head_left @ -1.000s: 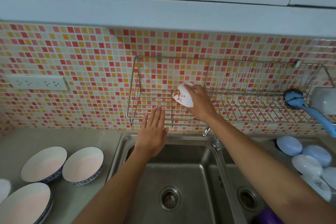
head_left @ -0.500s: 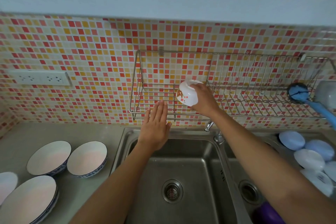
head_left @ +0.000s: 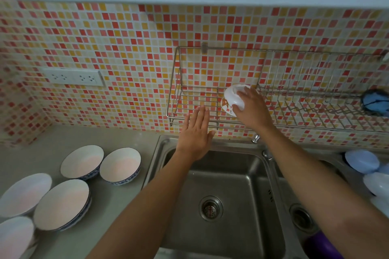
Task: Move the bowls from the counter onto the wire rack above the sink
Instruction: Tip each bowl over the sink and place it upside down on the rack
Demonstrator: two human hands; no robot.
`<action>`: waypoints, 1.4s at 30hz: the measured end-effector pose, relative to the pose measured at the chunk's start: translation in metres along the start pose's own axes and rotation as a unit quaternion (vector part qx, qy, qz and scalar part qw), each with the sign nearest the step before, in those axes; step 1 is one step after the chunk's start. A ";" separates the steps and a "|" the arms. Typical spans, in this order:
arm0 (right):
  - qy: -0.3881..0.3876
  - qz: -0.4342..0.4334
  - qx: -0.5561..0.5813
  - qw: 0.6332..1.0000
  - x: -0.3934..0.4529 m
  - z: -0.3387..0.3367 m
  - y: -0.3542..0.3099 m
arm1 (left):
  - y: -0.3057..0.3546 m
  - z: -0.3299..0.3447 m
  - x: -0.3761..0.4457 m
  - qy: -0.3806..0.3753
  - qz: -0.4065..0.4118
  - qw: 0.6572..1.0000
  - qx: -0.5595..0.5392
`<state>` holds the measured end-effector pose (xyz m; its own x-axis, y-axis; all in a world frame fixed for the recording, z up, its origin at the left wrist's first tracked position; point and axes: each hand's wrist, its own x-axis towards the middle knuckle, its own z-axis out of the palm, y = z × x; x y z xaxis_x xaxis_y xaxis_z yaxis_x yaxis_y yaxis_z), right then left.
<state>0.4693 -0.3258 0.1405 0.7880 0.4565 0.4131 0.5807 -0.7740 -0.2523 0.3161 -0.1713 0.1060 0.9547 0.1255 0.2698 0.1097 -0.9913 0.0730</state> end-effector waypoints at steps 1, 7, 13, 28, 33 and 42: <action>0.012 -0.005 -0.020 1.000 -0.004 -0.002 -0.003 | 0.000 0.001 0.001 0.000 -0.002 1.000 0.001; 0.005 -0.010 -0.117 0.993 -0.032 0.006 -0.009 | 0.001 0.007 0.002 0.004 -0.011 1.000 0.017; -0.043 0.011 -0.116 0.992 -0.029 0.008 -0.008 | 0.001 0.005 -0.001 0.001 -0.012 1.000 0.021; 0.004 -0.144 0.023 0.989 -0.075 0.028 -0.094 | -0.080 -0.036 -0.105 0.052 -0.123 0.989 -0.060; -0.057 -0.231 0.112 0.965 -0.107 0.065 -0.193 | -0.138 -0.039 -0.184 0.044 -0.221 0.973 -0.040; -0.222 -0.200 0.222 0.928 -0.177 0.147 -0.385 | -0.265 -0.027 -0.331 0.041 -0.409 0.910 -0.048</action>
<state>0.1362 -0.0446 0.0358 0.4411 0.8803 0.1745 0.7944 -0.2925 -0.5324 -0.0369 0.0508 0.0234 0.5403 0.8265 0.1584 0.7456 -0.5574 0.3652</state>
